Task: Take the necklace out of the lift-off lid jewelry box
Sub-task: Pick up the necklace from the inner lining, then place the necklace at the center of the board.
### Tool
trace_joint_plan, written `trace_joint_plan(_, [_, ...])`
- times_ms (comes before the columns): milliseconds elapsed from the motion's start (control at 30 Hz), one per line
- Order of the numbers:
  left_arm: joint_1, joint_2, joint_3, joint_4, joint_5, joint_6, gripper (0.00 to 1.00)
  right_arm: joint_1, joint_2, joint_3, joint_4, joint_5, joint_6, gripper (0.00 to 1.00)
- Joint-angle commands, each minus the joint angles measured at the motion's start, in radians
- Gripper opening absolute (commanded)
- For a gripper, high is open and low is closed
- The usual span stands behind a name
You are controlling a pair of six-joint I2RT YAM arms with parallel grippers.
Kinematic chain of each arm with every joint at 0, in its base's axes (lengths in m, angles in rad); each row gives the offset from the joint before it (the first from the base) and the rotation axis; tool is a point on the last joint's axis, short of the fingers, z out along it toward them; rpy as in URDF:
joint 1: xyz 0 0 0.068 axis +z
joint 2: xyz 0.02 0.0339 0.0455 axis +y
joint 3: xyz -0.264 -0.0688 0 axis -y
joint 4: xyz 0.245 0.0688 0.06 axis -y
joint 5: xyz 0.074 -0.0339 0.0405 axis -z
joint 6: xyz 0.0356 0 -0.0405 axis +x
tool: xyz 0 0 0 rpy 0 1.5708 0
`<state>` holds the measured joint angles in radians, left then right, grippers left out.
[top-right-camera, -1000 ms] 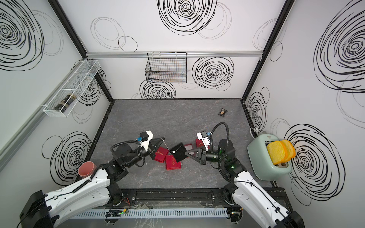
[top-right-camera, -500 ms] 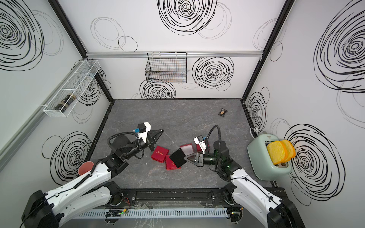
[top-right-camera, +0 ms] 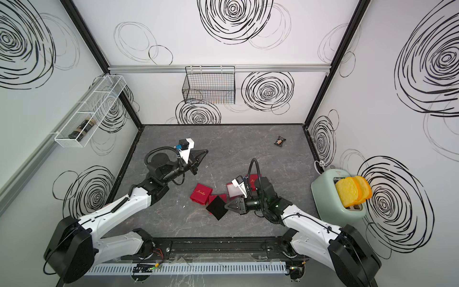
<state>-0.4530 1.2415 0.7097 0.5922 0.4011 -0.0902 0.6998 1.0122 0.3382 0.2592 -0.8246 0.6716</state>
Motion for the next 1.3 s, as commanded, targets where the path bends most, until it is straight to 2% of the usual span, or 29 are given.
trace_joint_plan(0, [0.04,0.069,0.054,0.03,0.04,-0.002,0.0,0.006,-0.025,0.033,-0.023,0.014,-0.032,0.0])
trace_joint_plan(200, [0.073,0.218,0.124,0.003,0.037,0.019,0.0,0.003,-0.084,0.039,-0.074,0.048,-0.045,0.0])
trace_joint_plan(300, [0.08,0.298,0.205,-0.114,0.012,0.028,0.0,-0.006,-0.116,0.039,-0.098,0.075,-0.043,0.0])
trace_joint_plan(400, [0.073,0.391,0.314,-0.242,-0.048,0.061,0.0,-0.023,-0.149,0.038,-0.123,0.095,-0.04,0.0])
trace_joint_plan(533, [0.049,0.537,0.493,-0.444,-0.19,0.113,0.0,-0.054,-0.198,0.031,-0.156,0.12,-0.04,0.0])
trace_joint_plan(667, [0.029,0.664,0.622,-0.555,-0.295,0.129,0.0,-0.093,-0.256,0.007,-0.168,0.148,-0.039,0.0])
trace_joint_plan(933, [0.011,0.823,0.847,-0.759,-0.369,0.117,0.0,-0.166,-0.357,-0.016,-0.226,0.251,-0.035,0.0])
trace_joint_plan(1000, [0.029,0.824,0.843,-0.774,-0.354,0.092,0.0,-0.175,-0.366,-0.015,-0.248,0.294,-0.035,0.0])
trace_joint_plan(1267, [0.192,0.702,0.636,-0.684,-0.277,0.003,0.0,-0.19,-0.371,-0.029,-0.261,0.376,-0.035,0.0])
